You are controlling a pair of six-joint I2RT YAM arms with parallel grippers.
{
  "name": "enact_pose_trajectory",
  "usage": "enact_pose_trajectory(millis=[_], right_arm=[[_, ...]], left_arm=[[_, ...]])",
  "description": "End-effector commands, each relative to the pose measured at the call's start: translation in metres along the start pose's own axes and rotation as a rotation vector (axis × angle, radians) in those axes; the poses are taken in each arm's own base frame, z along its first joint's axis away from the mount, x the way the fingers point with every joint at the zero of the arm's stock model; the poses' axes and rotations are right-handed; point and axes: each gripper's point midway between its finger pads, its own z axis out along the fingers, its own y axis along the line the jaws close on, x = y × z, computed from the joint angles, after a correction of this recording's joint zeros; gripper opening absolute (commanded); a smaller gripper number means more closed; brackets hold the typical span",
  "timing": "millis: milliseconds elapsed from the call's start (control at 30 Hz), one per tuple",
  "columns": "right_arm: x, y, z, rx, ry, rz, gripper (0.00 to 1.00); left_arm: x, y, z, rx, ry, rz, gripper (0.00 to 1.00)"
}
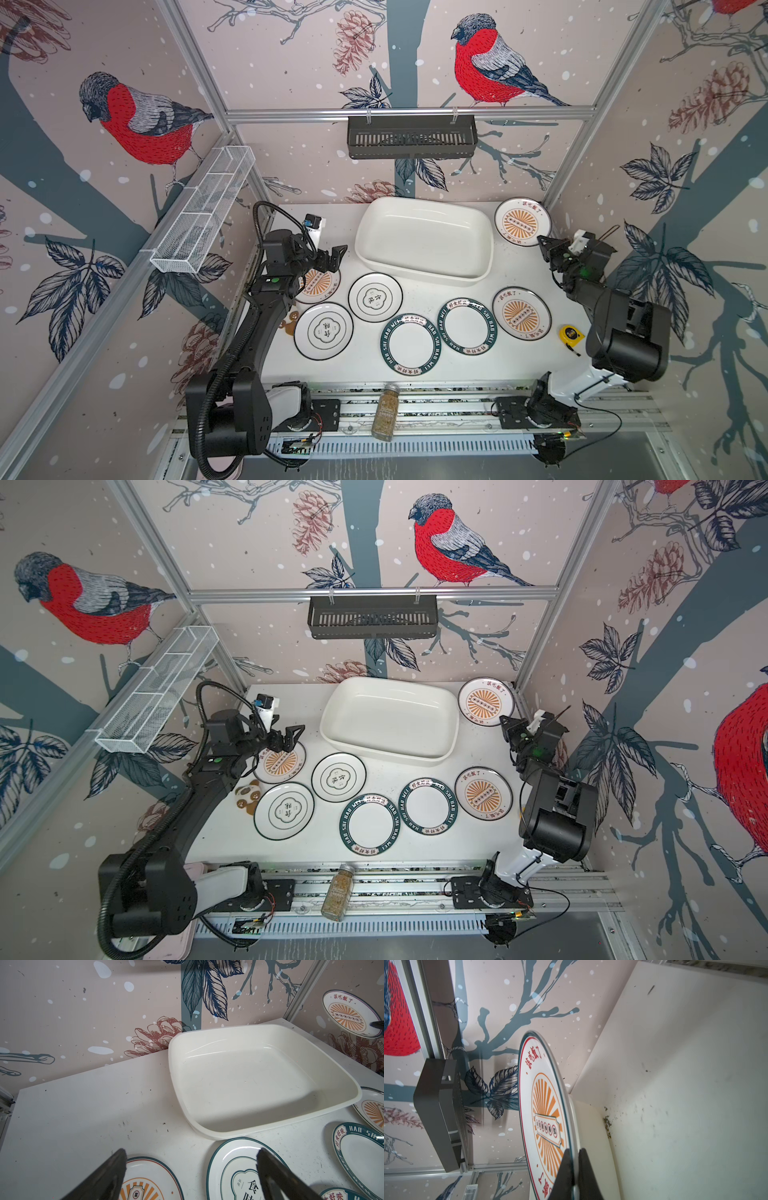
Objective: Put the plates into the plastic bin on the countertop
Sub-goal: 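Lift the sunburst plate with the right gripper and carry it over the bin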
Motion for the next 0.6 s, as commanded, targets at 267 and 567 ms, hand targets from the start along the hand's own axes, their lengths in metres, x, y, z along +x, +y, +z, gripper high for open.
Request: enact_pose_trajectory(millis=[267,567], right_arm=[[0.086,0.089,0.07,-0.038,0.249,-0.236,0.01],[0.198,0.119,0.138,-0.087,0.458,-0.297,0.02]], left_arm=[[-0.017,-0.013,-0.005,0.06,-0.051,0.012,0.96],[-0.019,-0.02,-0.008,0.081,-0.055,0.018,0.97]])
